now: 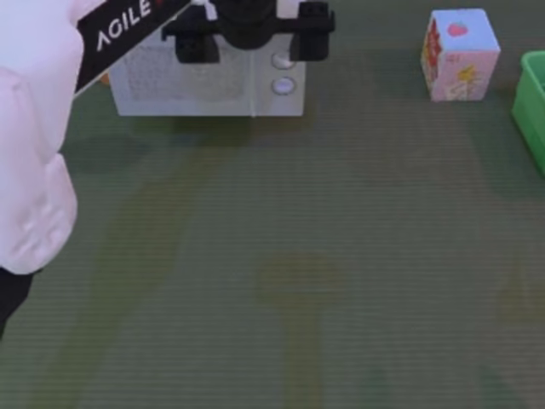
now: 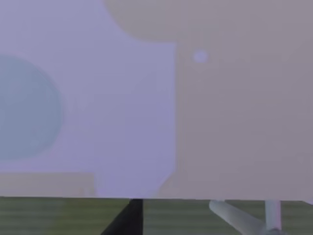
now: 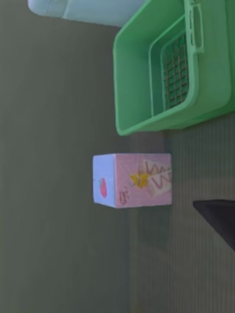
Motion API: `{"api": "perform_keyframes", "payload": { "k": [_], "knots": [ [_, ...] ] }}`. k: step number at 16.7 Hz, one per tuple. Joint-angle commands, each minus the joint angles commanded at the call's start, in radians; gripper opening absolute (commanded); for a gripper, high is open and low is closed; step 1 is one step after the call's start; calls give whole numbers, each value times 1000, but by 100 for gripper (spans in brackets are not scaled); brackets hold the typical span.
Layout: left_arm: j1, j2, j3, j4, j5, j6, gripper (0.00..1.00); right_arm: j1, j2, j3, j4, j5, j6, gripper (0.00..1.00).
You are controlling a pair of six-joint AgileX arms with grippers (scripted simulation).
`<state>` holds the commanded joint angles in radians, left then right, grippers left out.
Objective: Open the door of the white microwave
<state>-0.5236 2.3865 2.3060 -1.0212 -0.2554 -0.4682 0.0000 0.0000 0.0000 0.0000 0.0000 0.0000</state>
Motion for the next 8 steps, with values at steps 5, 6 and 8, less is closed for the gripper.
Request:
{"api": "perform_keyframes", "payload": {
  "k": [5, 6, 8],
  "knots": [
    [0, 0, 0, 0, 0, 0, 25, 0, 0, 0, 0, 0, 0, 100],
    [0, 0, 0, 0, 0, 0, 17, 0, 0, 0, 0, 0, 0, 100],
    [0, 0, 0, 0, 0, 0, 2, 0, 0, 0, 0, 0, 0, 100]
  ]
}}
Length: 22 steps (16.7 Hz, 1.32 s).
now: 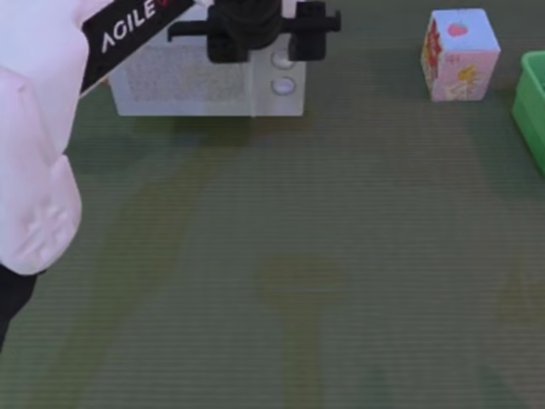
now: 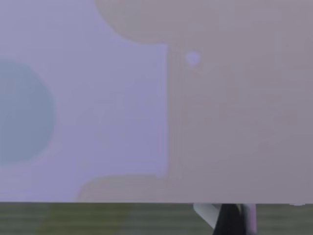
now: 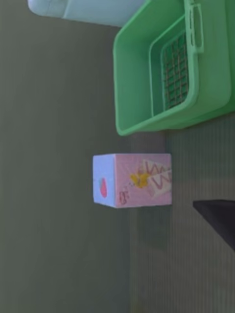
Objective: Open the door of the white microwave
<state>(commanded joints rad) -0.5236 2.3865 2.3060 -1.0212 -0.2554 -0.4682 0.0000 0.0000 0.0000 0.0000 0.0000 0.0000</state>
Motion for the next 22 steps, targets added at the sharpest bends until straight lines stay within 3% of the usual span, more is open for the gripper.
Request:
{"api": "perform_keyframes", "payload": {
  "k": [8, 17, 22],
  "knots": [
    [0, 0, 0, 0, 0, 0, 0, 0, 0, 0, 0, 0, 0, 100],
    [-27, -131, -225, 85, -14, -25, 0, 0, 0, 0, 0, 0, 0, 100],
    [-28, -135, -231, 89, -14, -26, 0, 0, 0, 0, 0, 0, 0, 100]
  ]
}}
